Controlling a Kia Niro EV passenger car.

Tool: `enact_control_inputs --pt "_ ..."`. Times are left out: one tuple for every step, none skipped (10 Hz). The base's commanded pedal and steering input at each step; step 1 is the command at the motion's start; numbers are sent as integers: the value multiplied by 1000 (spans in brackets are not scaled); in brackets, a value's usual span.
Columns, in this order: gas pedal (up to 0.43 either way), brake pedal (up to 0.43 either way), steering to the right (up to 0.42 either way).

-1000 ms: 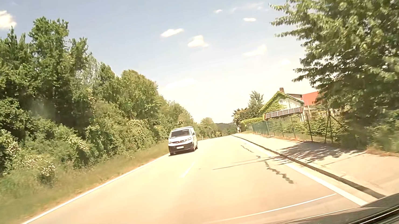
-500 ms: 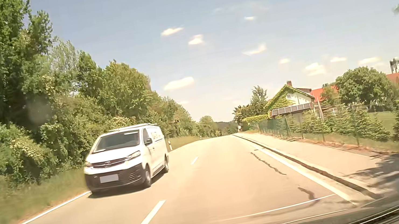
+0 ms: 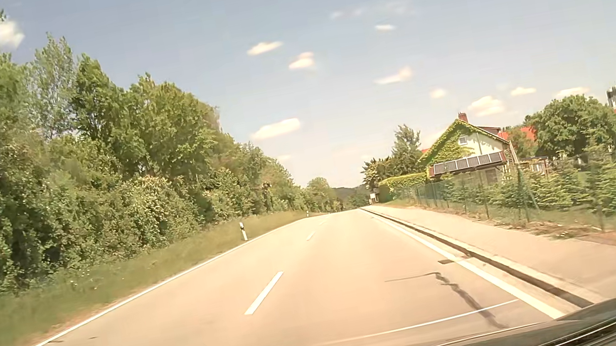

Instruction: Follow the waypoints while adhering to traffic rules and regulations

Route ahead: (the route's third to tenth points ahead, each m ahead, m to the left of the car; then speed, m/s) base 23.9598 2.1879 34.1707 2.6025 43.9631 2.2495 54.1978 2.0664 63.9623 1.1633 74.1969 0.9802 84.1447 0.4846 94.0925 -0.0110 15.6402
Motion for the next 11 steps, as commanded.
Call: enact_control_inputs --pt "248 0 -1" --pt "248 0 -2" --pt "228 0 -2" --pt "197 0 -2" --pt "197 0 -1" --pt "197 0 -2" --pt "197 0 -2" --pt "220 0 -1" --pt "228 0 -1" --pt "228 0 -1" --pt "228 0 -1"
